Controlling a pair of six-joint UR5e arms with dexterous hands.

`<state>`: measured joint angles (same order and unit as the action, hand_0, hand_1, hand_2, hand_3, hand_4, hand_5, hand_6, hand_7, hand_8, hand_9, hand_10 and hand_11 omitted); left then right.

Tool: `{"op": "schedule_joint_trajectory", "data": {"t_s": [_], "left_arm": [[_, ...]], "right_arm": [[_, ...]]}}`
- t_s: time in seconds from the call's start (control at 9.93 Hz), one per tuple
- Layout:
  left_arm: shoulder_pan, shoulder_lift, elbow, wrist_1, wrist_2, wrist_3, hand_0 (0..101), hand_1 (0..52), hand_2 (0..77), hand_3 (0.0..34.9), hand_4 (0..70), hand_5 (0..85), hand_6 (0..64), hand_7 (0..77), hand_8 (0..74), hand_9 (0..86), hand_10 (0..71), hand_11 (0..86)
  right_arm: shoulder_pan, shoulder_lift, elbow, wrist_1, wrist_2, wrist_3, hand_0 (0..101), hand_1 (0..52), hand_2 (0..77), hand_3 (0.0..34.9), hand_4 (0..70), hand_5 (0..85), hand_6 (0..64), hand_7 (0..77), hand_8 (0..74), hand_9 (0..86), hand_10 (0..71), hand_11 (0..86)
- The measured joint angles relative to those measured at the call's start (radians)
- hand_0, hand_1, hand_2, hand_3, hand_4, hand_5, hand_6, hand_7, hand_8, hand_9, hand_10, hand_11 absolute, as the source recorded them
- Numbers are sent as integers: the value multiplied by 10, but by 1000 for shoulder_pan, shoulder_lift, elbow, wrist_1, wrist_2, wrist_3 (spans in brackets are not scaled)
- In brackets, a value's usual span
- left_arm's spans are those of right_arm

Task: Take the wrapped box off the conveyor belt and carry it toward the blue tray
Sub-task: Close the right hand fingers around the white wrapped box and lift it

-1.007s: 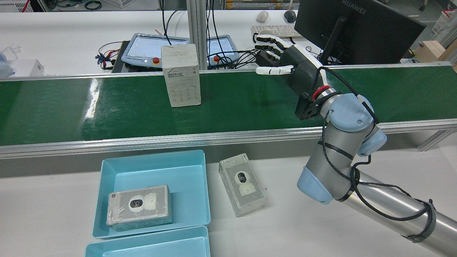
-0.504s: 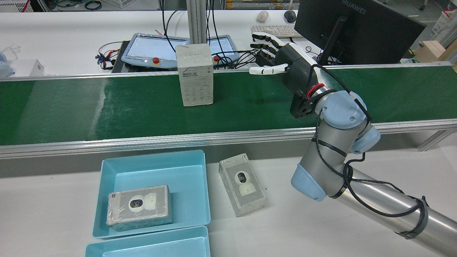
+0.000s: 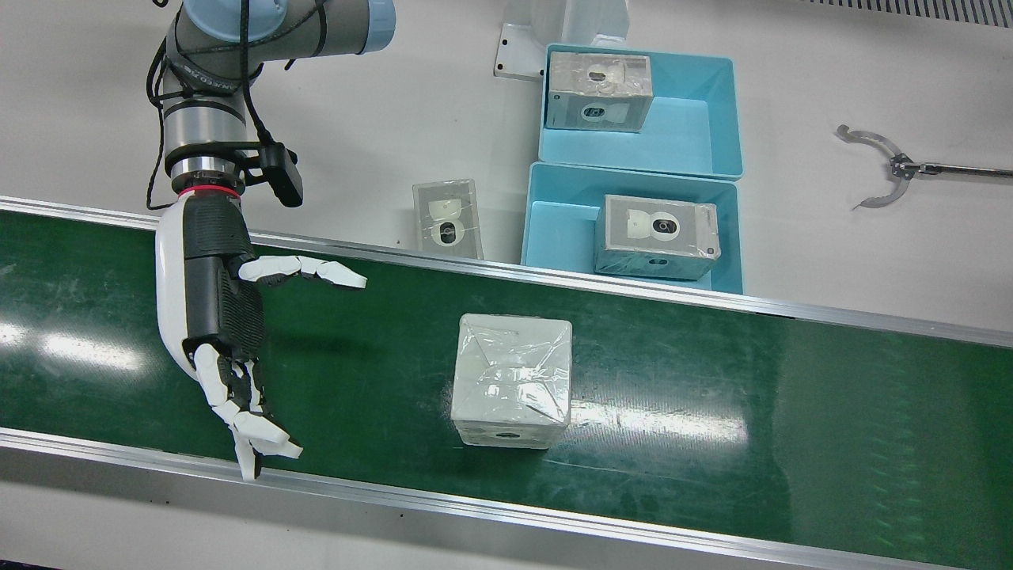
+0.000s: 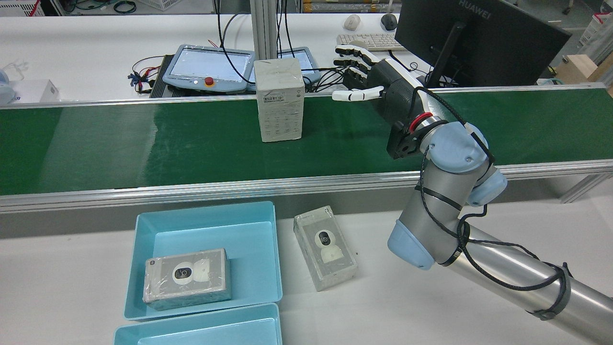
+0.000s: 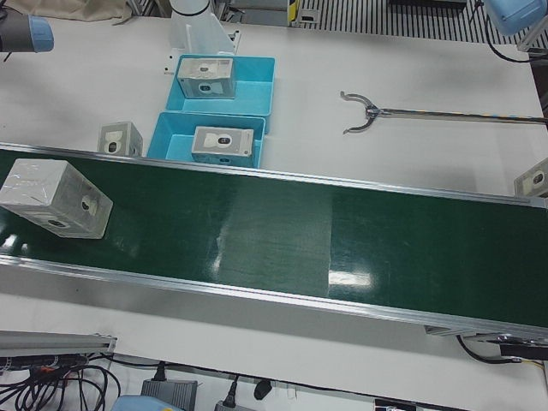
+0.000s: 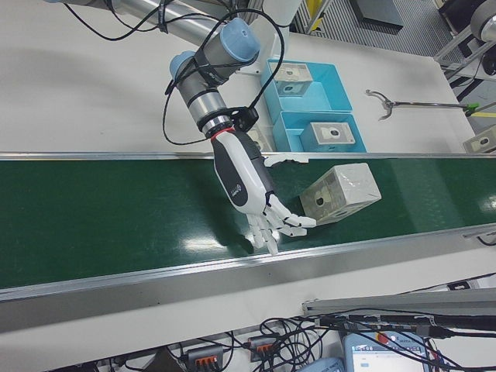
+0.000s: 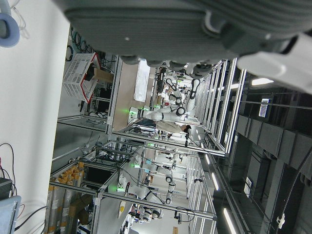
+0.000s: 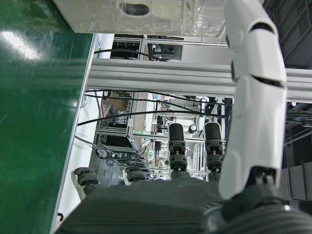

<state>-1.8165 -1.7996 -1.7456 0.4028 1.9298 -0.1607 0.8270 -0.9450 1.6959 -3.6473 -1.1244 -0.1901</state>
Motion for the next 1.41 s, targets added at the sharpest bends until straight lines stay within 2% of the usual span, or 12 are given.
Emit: {"op": "schedule_joint_trajectory", "data": {"t_s": [0.2,0.3,1.21,1.41], "left_arm": [[0,0,0,0,0,0,0,0,11,0,0,5,0,5,5,0,5,0],[0,0,0,0,0,0,0,0,11,0,0,5,0,5,5,0,5,0],[0,0,0,0,0,0,0,0,11,0,0,5,0,5,5,0,5,0],[0,0,0,0,0,0,0,0,11,0,0,5,0,5,5,5,5,0]], "right_arm": [[-3,1,-5,0,0,0,467,153,180,297,93,240,0,262,0,65,27,49],[-5,1,-6,0,0,0,465,136,191,299,93,245,0,262,0,65,27,49],[-23,5,-8,1,1,1,463,136,185,300,98,251,0,262,0,65,27,49],[-26,6,-8,1,2,1,464,136,213,300,142,278,0,267,0,65,44,60]]}}
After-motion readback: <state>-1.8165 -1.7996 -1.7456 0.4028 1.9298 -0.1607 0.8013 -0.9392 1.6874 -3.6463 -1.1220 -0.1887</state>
